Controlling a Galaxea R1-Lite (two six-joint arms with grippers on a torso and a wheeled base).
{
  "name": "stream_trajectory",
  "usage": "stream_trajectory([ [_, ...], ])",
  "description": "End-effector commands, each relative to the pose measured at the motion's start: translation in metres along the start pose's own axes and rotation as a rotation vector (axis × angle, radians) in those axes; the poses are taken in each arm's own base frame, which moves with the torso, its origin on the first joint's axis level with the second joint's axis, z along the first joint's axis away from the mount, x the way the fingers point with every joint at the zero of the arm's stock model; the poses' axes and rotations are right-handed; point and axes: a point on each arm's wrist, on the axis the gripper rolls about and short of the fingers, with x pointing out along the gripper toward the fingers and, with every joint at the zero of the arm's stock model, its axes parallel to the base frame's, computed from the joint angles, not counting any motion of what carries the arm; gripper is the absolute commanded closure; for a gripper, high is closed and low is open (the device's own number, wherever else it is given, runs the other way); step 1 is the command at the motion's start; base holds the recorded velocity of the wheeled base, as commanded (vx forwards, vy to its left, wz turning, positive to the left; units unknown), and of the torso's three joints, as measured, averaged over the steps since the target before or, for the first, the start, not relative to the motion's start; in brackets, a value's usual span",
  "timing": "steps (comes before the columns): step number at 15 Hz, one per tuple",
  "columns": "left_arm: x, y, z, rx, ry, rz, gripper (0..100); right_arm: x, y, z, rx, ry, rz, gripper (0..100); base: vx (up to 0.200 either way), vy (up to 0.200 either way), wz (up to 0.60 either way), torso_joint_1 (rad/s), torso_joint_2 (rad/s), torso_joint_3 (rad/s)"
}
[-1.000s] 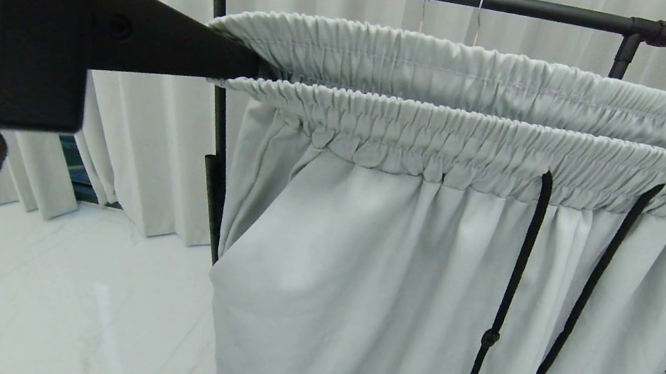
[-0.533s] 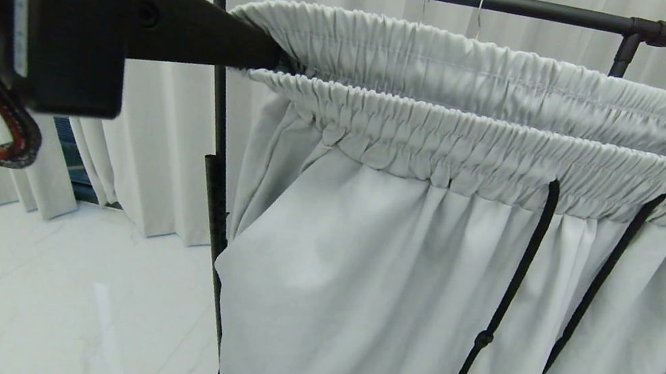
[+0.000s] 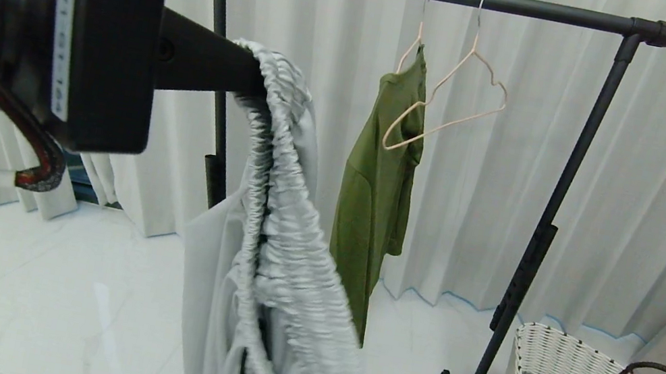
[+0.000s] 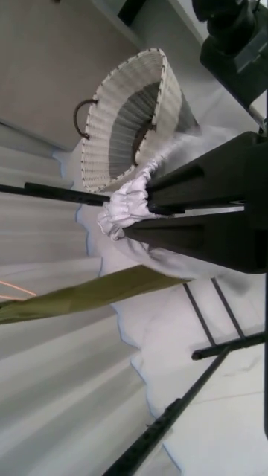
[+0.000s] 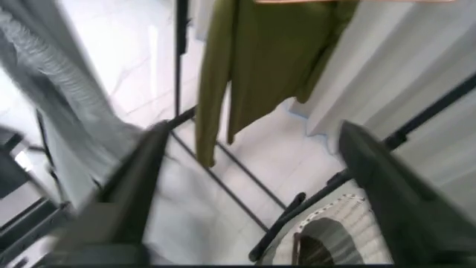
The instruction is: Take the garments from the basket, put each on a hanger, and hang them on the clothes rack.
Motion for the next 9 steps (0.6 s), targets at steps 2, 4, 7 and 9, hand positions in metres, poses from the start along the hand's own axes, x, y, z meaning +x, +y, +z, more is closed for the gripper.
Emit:
stream_trajectory([
  [2,0.002,0.014,-0.013,0.077,0.035,0.141,100,0.010,-0.011,-0.014,-0.009,0.168,-0.262,0,0.000,0.000,0.00,0.000,0.00,0.000],
  [4,0.002,0.037,-0.027,0.168,0.092,0.285,100,0.009,-0.022,-0.025,-0.008,0.290,-0.462,0,0.000,0.000,0.00,0.000,0.00,0.000],
  [7,-0.007,0.046,-0.038,0.193,0.113,0.315,100,0.010,-0.035,-0.037,-0.020,0.374,-0.567,0,0.000,0.000,0.00,0.000,0.00,0.000],
  [9,-0.012,0.048,-0.044,0.195,0.121,0.318,100,0.008,-0.039,-0.049,-0.058,0.428,-0.641,0,0.000,0.000,0.00,0.000,0.00,0.000],
])
